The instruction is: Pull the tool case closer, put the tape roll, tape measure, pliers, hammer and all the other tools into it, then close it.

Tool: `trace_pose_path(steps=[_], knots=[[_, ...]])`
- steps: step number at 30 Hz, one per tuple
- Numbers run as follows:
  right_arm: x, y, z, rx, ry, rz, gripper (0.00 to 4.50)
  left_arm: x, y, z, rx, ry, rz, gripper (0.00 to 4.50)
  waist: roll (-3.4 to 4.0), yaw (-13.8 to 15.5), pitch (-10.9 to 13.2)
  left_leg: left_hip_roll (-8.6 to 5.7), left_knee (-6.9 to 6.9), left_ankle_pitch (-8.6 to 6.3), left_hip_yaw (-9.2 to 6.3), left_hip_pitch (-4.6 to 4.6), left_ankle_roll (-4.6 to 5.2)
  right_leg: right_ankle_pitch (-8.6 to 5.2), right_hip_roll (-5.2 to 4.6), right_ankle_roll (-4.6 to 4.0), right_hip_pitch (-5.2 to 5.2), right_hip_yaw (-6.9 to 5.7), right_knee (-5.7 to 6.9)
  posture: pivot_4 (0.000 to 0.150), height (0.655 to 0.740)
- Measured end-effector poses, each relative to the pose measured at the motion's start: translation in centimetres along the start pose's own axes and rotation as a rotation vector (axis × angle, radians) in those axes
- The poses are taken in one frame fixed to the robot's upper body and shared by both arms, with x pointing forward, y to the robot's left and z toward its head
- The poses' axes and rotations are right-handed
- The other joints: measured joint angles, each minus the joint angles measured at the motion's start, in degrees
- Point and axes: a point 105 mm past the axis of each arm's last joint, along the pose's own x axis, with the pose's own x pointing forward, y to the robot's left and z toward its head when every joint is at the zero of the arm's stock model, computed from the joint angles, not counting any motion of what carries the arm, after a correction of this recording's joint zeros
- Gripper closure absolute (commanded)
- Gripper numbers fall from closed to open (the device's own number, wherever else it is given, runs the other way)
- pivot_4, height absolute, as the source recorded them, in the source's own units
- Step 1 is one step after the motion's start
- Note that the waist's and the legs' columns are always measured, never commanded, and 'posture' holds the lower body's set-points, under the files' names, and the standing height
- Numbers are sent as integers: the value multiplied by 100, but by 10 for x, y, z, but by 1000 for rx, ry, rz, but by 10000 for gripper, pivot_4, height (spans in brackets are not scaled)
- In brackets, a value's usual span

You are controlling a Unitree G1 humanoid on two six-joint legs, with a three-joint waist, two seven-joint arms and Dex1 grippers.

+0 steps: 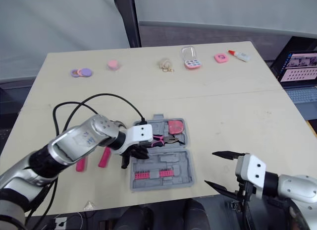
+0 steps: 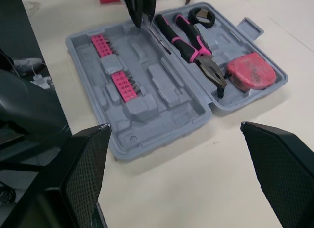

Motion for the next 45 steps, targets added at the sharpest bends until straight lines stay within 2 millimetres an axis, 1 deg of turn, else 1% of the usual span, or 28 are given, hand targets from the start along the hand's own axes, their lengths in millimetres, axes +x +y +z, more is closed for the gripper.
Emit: trace_pose_path(steps=[6, 10, 16, 22, 28, 37, 45], knots=[[-1, 1, -3, -13, 15, 6, 0, 7, 4, -2, 9, 61, 14, 44199, 0, 10, 0, 0, 2, 1, -2, 0, 1, 0, 0, 0, 1, 0, 1, 1500, 7400], [-1, 2, -3, -15, 20, 7, 0, 13, 1, 9, 45, 54, -5, 44199, 0, 21, 0, -1, 4, 1, -5, -1, 1, 1, 0, 1, 1, 0, 1, 1500, 7400], [-1, 4, -5, -9, 25, 9, 0, 21, 3, 16, 59, 63, -5, 44199, 0, 13, 0, -1, 5, 1, -4, -1, 2, 1, 0, 1, 1, 0, 2, 1500, 7400], [-2, 6, -7, -1, 35, 12, 0, 27, 6, 19, 73, 87, -6, 44199, 0, 18, 0, -2, 5, 1, -3, -2, 2, 1, 0, 1, 1, 0, 2, 1500, 7400], [-2, 8, -7, 1, 37, 12, 0, 28, 6, 27, 102, 83, -10, 44199, 0, 15, 0, -1, 5, 1, -3, -2, 2, 1, 0, 1, 1, 0, 2, 1500, 7400], [-1, 12, -4, 2, 39, 15, 0, 34, 5, 23, 88, 110, -28, 44199, 0, 16, 0, -1, 6, 1, -4, -2, 2, 1, 0, 2, 1, 0, 3, 1500, 7400], [-2, 12, -5, 6, 44, 12, 0, 37, 6, 27, 82, 110, -35, 44199, 0, 15, 0, -2, 6, 1, -3, -2, 2, 1, 0, 2, 1, 0, 3, 1500, 7400]])
